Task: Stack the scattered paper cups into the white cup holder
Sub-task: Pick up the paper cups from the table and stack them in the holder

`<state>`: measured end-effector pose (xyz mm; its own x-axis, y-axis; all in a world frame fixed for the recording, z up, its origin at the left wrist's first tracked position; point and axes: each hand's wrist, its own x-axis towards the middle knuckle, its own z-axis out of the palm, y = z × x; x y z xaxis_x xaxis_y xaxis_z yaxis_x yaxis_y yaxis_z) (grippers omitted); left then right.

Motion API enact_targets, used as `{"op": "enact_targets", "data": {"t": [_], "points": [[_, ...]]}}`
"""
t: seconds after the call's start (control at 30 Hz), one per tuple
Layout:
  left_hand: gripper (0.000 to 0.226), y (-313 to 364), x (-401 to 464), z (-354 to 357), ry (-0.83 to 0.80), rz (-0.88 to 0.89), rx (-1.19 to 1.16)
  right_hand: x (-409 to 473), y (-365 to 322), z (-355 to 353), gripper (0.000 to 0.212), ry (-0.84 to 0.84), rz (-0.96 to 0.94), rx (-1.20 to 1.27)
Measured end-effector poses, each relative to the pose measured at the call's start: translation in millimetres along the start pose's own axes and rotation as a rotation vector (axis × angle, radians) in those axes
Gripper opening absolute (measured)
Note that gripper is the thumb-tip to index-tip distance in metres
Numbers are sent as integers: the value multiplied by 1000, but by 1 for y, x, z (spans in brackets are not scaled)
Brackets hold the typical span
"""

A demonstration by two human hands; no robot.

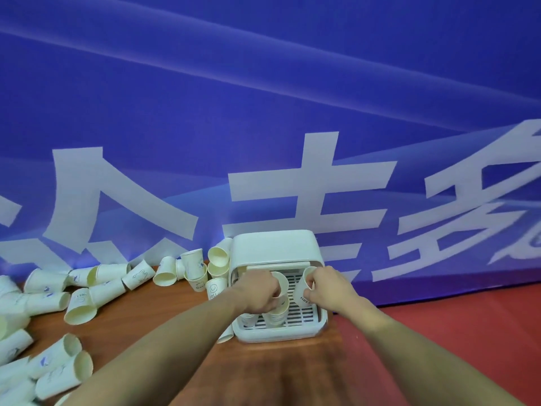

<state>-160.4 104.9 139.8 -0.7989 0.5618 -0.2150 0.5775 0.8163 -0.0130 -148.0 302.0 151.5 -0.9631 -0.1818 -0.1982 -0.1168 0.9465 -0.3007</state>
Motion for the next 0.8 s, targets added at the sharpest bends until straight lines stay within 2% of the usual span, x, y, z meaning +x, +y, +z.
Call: {"op": "enact_targets", "data": {"t": [0.1,0.27,0.43,0.67,0.8], "points": [[49,-1,7,13,-50,1,-5,-2,9,7,17,23,0,-20],[30,4,15,34,-137,-24,27,-6,16,25,17,-2,23,-15],[26,6,20,50,-175,-35,24,-6,19,38,18,-53,24,-19],[34,-4,24,59,-180,-42,-7,-2,13,33,18,-44,39,-22],[40,-11,22,44,-135,-27,19,-1,1,20,18,19,9,-19]]}}
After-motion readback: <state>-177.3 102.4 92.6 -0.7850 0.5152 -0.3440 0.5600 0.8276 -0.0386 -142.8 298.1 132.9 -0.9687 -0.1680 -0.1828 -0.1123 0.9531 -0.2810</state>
